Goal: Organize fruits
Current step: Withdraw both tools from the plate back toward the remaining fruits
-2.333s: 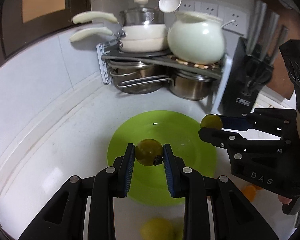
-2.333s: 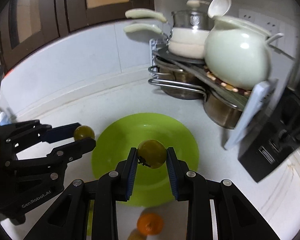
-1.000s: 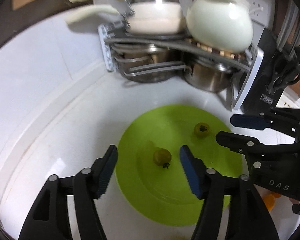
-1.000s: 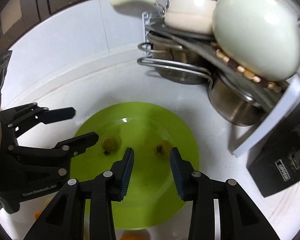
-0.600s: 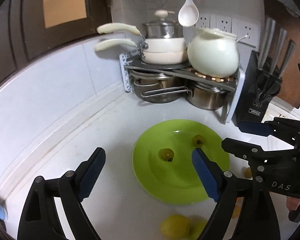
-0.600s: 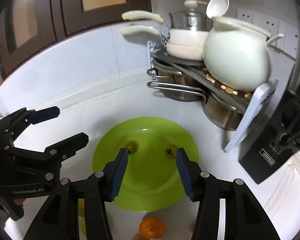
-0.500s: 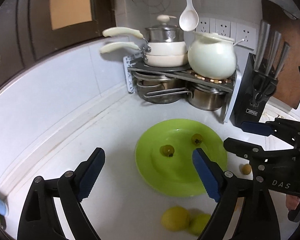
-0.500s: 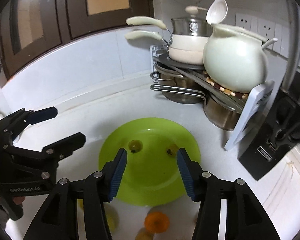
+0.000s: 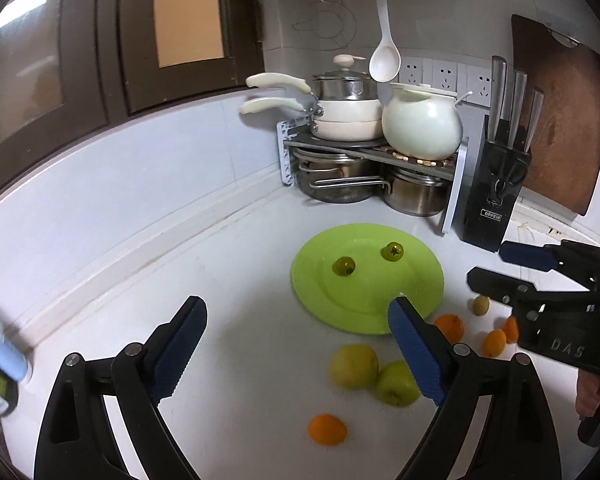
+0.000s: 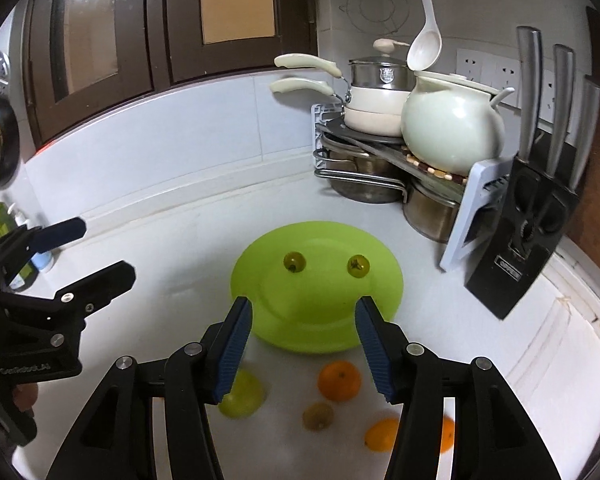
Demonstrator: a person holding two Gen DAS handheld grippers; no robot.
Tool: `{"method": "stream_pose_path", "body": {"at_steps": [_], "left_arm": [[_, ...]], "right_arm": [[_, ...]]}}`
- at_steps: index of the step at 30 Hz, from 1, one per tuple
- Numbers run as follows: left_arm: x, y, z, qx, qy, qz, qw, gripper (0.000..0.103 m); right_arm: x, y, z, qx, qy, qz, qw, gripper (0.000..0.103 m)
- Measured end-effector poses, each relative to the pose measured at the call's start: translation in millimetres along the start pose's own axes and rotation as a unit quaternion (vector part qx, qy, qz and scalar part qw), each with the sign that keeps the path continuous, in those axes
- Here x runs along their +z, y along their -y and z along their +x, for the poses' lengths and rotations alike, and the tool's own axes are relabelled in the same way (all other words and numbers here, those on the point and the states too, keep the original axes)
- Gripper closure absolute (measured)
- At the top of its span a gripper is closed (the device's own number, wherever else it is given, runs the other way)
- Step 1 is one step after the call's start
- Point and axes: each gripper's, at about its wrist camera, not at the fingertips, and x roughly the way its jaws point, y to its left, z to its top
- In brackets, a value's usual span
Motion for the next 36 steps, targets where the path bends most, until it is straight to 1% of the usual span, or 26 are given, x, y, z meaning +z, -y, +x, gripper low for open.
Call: {"method": "stream_pose_path", "body": {"at_steps": [3,6,9,12,18,23,29,36], "left_arm": [[-9.8,-1.1,-6.9,0.012,0.002,-0.003,0.9999,0.010],[-19.9,-2.7,-12.7,0.010,0.001,-0.009,0.9999,0.010],[-29.5,-2.5,-17.1,0.018,0.003,-0.006,0.9998,0.010],[-40.2,-2.2,-19.3,0.015,-0.001,-0.004,0.9999,0.010],[-59.0,-2.0,-17.4,0.009,-0.016,-0.007,0.9998,0.010],[-73.5,0.5,-12.6,0.004,-0.028,-0.003,0.9996,0.010],[-87.0,5.4,-0.2,-0.002,-0.047,0.000,0.9989,0.010],[-100.3,11.9,23.0,-0.005,-0.083,0.004,0.9965,0.011]], "right_arm": [[-8.5,-3.2,-9.7,-0.014,0.009,0.001,1.000,0.048],[-15.7,-5.1,-16.4,-0.025,0.012,0.000,1.000,0.048],[-24.1,-8.0,-21.5,-0.035,0.013,-0.004,0.999,0.048],[-32.8,-11.0,-24.6,-0.037,0.011,-0.006,0.999,0.048],[-47.8,-13.1,-21.8,-0.036,-0.010,-0.003,0.999,0.048],[-61.9,-16.3,-16.3,-0.045,-0.025,-0.024,0.998,0.048],[-74.0,-12.5,-4.9,-0.035,-0.047,-0.020,0.998,0.048],[-83.6,-6.0,16.2,-0.034,-0.071,-0.022,0.997,0.049]]}}
